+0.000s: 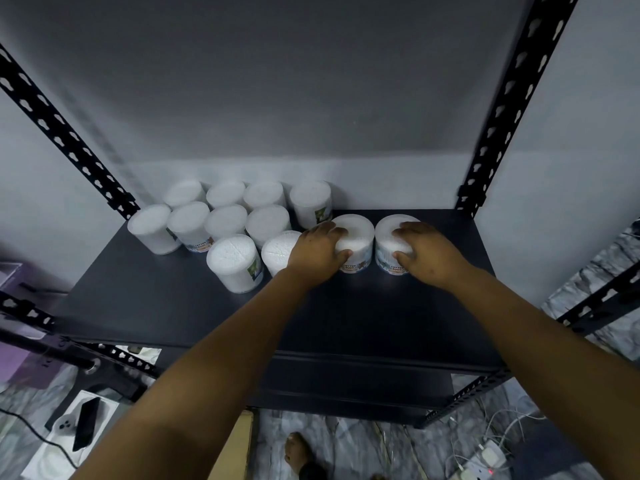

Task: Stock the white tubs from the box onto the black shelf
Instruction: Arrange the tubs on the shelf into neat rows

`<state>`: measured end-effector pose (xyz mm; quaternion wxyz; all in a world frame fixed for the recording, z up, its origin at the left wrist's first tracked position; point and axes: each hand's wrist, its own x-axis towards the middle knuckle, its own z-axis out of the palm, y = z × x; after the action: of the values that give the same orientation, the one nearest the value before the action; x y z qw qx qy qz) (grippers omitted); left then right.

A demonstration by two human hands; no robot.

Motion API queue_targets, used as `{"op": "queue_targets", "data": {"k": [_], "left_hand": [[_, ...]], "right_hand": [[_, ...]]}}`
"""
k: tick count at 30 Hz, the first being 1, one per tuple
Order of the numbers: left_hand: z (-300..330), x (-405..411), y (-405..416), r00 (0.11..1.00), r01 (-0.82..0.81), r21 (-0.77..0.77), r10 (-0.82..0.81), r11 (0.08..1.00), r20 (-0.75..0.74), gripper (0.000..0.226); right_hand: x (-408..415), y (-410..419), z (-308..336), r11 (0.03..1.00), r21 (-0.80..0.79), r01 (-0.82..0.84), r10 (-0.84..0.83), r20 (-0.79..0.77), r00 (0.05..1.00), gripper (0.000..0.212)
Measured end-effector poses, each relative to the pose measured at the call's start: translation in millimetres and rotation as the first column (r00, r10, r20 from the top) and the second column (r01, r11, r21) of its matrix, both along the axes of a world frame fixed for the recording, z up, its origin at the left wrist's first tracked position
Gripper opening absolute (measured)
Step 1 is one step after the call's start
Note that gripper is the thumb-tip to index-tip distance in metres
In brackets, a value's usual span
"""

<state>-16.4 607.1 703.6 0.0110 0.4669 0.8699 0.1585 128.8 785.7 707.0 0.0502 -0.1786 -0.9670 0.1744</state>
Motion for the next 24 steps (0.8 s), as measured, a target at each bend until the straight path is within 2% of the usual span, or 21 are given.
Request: {"op": "queue_targets", "data": {"k": [8,13,24], "left_hand": [[-4,-2,1,1.000,-0.009,-0.014,0.008,1.000,-0.007,0.051],[-5,3,-5,1.000,-0.029,-0.025,0.029,0.999,-0.009,0.061],[3,-15,-70,0.988,-0.148,0.016,0.148,0.989,-0.037,0.064]], "right_hand": [[0,0,-1,1.000,0.006,-0.002,0.002,-0.011,1.000,0.055],[-2,-7,-1,0.997,0.077,-0.003,0.004,-0.013,1.000,0.062],[-51,-80,13,0.995,-0.003,-0.095,0.095,-0.086,0.992,0.065]]}}
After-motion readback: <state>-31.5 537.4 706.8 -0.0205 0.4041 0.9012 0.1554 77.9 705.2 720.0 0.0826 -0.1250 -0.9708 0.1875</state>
